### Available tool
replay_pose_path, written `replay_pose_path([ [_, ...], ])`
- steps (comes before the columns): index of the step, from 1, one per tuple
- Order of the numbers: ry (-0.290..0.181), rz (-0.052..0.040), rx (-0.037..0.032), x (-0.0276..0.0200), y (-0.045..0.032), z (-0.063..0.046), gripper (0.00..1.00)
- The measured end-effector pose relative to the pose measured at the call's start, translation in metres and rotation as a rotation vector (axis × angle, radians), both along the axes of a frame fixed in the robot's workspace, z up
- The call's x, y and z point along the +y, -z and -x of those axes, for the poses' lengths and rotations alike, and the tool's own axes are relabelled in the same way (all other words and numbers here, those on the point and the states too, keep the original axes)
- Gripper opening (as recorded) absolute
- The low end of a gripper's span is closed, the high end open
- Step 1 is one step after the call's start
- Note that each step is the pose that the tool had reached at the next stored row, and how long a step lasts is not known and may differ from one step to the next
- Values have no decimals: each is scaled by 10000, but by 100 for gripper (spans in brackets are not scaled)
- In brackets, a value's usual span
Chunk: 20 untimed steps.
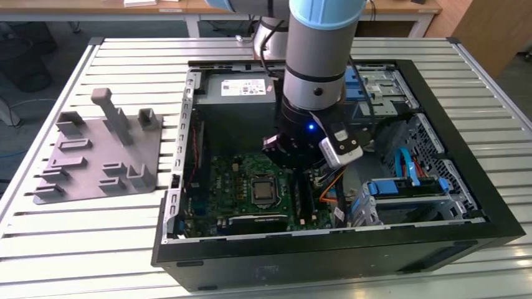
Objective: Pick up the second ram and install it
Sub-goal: 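Insert the second ram into the second slot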
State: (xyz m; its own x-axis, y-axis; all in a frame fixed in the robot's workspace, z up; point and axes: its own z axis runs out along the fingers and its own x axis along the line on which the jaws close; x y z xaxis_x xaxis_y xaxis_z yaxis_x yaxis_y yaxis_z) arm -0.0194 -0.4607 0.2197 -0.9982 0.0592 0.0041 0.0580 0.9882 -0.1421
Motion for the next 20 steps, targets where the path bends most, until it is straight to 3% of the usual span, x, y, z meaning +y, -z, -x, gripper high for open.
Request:
replay_pose_path([
  [7, -171, 15, 76, 0, 6, -47, 14],
  [13, -186, 6, 79, 2, 19, -50, 14],
  [20, -198, -66, 78, 3, 30, -50, 14],
])
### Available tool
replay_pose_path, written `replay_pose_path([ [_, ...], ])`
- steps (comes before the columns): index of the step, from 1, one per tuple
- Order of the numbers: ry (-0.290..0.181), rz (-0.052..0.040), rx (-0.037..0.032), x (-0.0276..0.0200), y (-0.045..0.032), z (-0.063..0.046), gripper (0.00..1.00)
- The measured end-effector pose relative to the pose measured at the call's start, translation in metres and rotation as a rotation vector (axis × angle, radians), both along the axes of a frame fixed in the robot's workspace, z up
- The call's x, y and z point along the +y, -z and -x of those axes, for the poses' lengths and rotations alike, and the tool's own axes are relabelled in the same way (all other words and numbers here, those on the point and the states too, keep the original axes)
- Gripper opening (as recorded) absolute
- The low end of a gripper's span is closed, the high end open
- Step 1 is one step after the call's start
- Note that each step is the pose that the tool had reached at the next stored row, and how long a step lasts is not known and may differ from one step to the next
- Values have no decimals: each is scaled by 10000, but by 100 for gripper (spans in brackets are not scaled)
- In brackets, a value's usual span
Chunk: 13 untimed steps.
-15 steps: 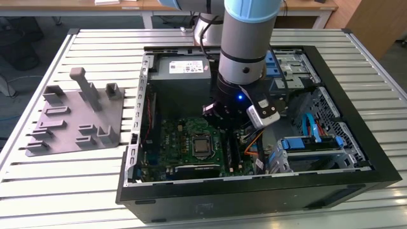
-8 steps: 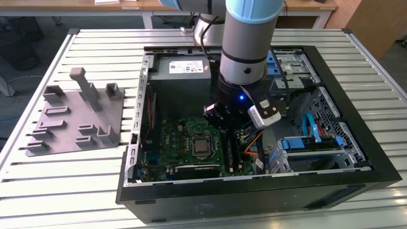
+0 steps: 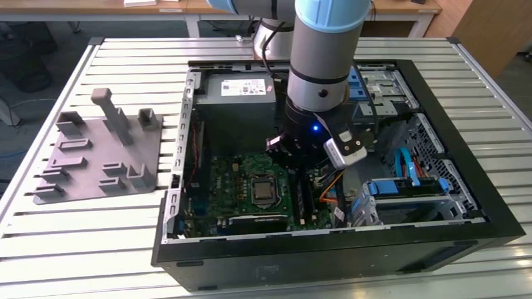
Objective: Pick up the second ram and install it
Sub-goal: 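Insert the second ram into the second slot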
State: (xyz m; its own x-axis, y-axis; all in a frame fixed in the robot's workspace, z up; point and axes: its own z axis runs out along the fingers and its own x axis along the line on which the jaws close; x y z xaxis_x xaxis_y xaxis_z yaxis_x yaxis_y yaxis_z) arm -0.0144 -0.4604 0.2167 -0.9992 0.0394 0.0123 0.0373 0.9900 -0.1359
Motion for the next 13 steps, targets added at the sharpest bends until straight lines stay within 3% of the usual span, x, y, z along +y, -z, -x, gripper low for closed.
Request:
replay_pose_path([
  [13, -93, -11, 1, 0, 25, 0, 14],
])
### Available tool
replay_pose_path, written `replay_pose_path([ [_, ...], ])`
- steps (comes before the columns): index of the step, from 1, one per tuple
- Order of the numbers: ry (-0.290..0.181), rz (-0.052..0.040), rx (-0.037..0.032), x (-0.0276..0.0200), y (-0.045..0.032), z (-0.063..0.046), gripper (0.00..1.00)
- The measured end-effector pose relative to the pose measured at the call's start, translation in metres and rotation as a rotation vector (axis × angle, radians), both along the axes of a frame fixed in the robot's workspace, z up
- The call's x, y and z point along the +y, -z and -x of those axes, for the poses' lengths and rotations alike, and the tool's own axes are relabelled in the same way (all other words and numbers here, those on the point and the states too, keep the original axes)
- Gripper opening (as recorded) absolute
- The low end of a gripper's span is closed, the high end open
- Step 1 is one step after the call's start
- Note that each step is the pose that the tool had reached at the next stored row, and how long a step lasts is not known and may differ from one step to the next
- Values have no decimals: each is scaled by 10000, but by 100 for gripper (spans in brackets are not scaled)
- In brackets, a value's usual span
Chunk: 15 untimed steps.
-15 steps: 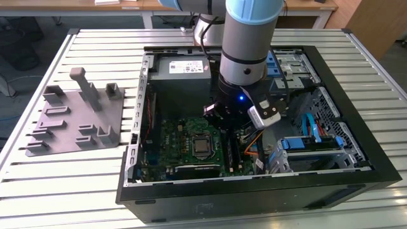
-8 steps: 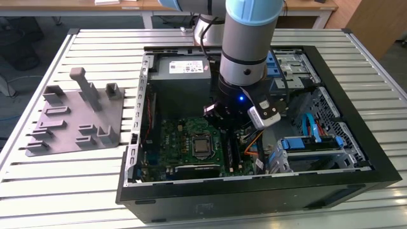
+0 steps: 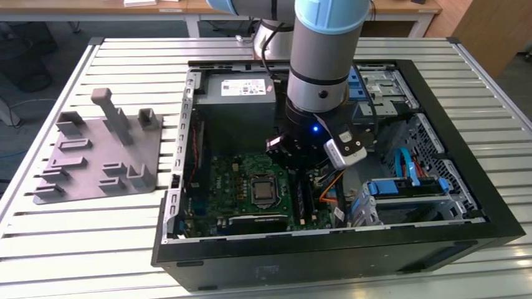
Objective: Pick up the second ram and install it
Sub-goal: 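Insert the second ram into the second slot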
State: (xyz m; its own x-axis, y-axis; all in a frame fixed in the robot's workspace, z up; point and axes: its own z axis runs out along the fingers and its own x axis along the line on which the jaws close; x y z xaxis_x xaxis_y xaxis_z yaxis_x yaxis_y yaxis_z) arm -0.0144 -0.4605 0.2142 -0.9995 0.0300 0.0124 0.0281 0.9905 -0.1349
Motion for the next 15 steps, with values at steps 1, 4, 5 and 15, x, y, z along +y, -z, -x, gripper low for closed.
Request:
replay_pose_path([
  [1, -2, -2, -1, 0, -1, 0, 14],
  [4, -5, -11, -6, 1, -12, 0, 14],
  [5, -6, -12, -7, 2, -13, 0, 14],
  [15, -8, 0, -2, 3, -10, 5, 14],
])
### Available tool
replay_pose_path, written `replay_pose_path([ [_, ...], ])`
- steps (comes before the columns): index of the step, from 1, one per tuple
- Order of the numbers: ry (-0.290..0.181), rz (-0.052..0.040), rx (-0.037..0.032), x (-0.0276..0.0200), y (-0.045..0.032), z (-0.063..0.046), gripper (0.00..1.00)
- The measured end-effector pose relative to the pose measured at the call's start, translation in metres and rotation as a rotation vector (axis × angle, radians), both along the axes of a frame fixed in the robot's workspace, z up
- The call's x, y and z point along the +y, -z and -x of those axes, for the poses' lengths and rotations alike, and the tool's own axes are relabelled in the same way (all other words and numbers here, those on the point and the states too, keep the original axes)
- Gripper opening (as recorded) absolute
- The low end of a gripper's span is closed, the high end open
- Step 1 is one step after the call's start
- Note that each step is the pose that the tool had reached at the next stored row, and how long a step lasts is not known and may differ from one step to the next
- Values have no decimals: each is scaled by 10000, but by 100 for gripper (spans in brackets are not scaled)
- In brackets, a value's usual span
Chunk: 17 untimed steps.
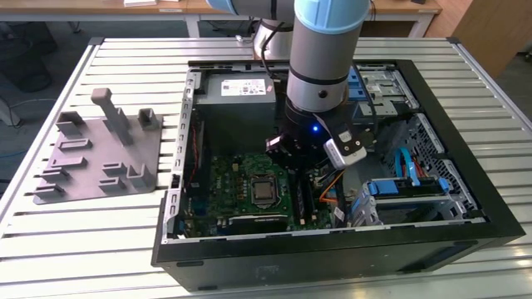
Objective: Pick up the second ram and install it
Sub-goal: 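Insert the second ram into the second slot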
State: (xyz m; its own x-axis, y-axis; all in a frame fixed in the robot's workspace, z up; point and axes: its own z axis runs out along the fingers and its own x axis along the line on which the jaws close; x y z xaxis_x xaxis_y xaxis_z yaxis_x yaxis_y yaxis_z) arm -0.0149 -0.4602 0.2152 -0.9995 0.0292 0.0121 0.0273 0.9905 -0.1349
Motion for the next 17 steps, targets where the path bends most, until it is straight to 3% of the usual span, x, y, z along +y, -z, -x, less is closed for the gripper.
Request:
replay_pose_path([
  [17, 0, 2, -1, 0, 29, 0, 14],
])
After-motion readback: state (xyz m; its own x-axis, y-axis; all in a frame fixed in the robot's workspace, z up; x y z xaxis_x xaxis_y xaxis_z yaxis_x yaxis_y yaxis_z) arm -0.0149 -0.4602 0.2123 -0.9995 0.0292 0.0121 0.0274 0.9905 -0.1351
